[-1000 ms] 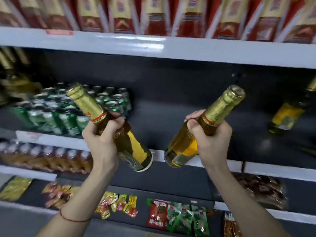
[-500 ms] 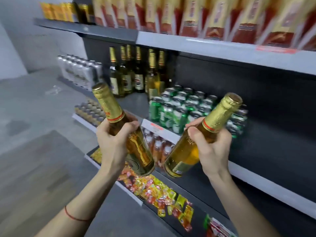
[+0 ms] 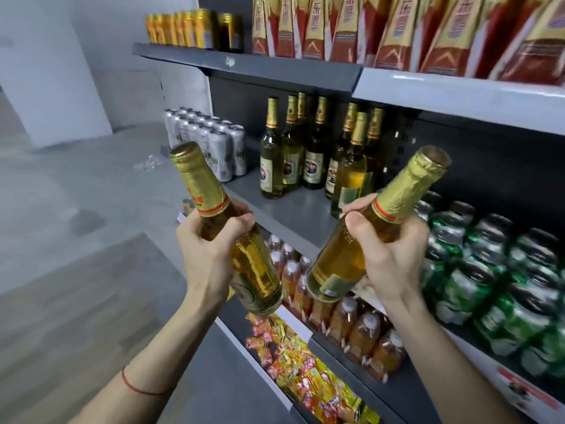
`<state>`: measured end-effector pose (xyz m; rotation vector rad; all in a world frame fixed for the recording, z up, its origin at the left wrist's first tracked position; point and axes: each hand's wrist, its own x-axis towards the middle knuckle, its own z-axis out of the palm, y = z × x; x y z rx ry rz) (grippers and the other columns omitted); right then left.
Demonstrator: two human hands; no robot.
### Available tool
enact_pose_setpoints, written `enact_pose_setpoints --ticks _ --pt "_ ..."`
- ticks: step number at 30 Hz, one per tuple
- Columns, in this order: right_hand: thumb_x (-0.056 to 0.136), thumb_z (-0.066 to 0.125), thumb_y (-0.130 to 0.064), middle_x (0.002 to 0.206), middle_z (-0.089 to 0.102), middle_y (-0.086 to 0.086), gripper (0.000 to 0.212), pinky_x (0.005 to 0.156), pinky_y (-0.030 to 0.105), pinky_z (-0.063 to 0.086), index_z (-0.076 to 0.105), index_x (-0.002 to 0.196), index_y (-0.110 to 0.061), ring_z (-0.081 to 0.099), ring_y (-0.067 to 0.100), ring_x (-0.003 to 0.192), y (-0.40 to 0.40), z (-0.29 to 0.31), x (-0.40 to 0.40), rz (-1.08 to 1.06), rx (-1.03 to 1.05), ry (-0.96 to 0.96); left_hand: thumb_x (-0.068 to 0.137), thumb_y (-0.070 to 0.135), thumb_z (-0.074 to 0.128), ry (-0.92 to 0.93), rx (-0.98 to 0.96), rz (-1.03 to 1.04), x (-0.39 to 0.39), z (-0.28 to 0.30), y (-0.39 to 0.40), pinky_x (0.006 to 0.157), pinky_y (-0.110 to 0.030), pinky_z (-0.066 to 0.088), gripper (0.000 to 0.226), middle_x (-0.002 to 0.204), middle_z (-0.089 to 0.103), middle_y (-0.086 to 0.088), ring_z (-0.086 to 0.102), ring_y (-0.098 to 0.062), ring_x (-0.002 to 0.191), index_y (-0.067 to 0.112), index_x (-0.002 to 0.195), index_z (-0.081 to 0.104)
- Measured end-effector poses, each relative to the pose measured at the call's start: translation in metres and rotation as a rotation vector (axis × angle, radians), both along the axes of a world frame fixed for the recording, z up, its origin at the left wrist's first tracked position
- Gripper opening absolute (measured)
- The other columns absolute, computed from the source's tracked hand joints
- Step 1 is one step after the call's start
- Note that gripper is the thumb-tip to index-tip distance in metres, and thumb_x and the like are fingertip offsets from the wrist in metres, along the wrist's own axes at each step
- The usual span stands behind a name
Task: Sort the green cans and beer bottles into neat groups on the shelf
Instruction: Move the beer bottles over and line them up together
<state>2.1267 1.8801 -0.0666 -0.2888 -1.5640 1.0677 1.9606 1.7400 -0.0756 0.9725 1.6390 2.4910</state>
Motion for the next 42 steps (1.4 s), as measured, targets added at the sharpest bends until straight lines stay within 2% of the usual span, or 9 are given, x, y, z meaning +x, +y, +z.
enact_pose_setpoints --ticks 5,10,14,17,23,30,37,40,42 --pt "0.084 0.07 -0.019 0.088 0.074 -0.009 0.006 0.079 0.018 0.053 0.07 0.089 -0.021 0.07 0.007 0.083 0.053 -0.002 -0.061 -0.054 0.046 0.063 0.066 0.027 0.076 0.026 -0.028 0.012 -0.059 0.012 0.049 0.078 -0.069 0.057 0.013 0.086 0.072 -0.023 0.067 -0.05 0.084 0.022 0.078 0.076" --pt "0.084 0.071 -0.026 0.087 0.074 -0.009 0.012 0.08 0.019 0.053 0.071 0.092 -0.018 0.07 0.006 0.084 0.099 -0.009 -0.119 -0.125 0.031 0.055 0.066 0.027 0.075 0.03 -0.042 -0.025 -0.11 0.016 0.092 0.077 -0.061 0.058 0.011 0.076 0.072 -0.003 0.067 -0.035 0.077 0.025 0.077 0.075" --pt "0.082 0.071 -0.032 0.089 0.073 -0.003 0.024 0.08 0.015 0.051 0.072 0.094 -0.011 0.07 0.004 0.084 0.128 -0.02 -0.161 -0.211 0.001 0.01 0.067 0.026 0.075 0.021 -0.027 -0.089 -0.143 0.011 0.116 0.081 -0.068 0.057 0.013 0.084 0.072 -0.014 0.067 -0.051 0.086 0.022 0.08 0.076" --pt "0.08 0.072 -0.036 0.091 0.074 -0.005 0.031 0.081 0.015 0.051 0.074 0.096 -0.009 0.071 0.004 0.088 0.146 -0.033 -0.19 -0.285 -0.044 -0.007 0.068 0.026 0.075 0.03 -0.038 -0.157 -0.17 0.004 0.129 0.08 -0.072 0.056 0.016 0.086 0.073 -0.018 0.067 -0.052 0.088 0.021 0.082 0.076" --pt "0.083 0.072 -0.034 0.093 0.073 -0.01 0.023 0.088 0.033 0.056 0.074 0.096 -0.016 0.071 0.012 0.093 0.172 -0.048 -0.239 -0.492 -0.026 -0.026 0.069 0.029 0.076 0.032 -0.059 -0.313 -0.227 -0.004 0.151 0.081 -0.073 0.055 0.017 0.087 0.075 -0.017 0.069 -0.05 0.087 0.021 0.084 0.078" --pt "0.081 0.071 -0.038 0.081 0.071 -0.022 0.014 0.072 0.008 0.048 0.069 0.089 -0.027 0.067 -0.002 0.078 0.2 -0.045 -0.287 -0.628 -0.126 -0.04 0.069 0.029 0.077 0.027 -0.037 -0.535 -0.289 -0.001 0.166 0.078 -0.055 0.059 0.019 0.086 0.077 -0.011 0.073 -0.036 0.085 0.021 0.087 0.078" --pt "0.077 0.071 -0.042 0.066 0.064 -0.01 0.03 0.068 0.029 0.052 0.066 0.073 -0.013 0.064 0.009 0.068 0.237 -0.034 -0.305 -0.741 -0.17 -0.203 0.069 0.027 0.078 0.01 -0.016 -0.639 -0.323 0.003 0.17 0.079 -0.055 0.058 0.019 0.087 0.076 -0.012 0.071 -0.042 0.088 0.022 0.087 0.078" --pt "0.082 0.075 -0.034 0.078 0.064 -0.017 0.016 0.073 0.02 0.047 0.066 0.089 -0.023 0.067 0.017 0.086 0.249 -0.026 -0.315 -0.756 -0.201 -0.256 0.069 0.027 0.077 0.009 -0.011 -0.645 -0.328 0.006 0.171 0.078 -0.054 0.057 0.02 0.089 0.075 -0.016 0.07 -0.044 0.088 0.022 0.088 0.078" --pt "0.087 0.077 -0.029 0.087 0.066 -0.016 0.023 0.076 0.016 0.045 0.07 0.106 -0.02 0.066 0.015 0.092 0.256 -0.022 -0.32 -0.74 -0.225 -0.303 0.069 0.027 0.077 0.01 -0.016 -0.647 -0.329 0.007 0.171 0.076 -0.052 0.058 0.02 0.09 0.075 -0.018 0.07 -0.043 0.087 0.021 0.089 0.078"
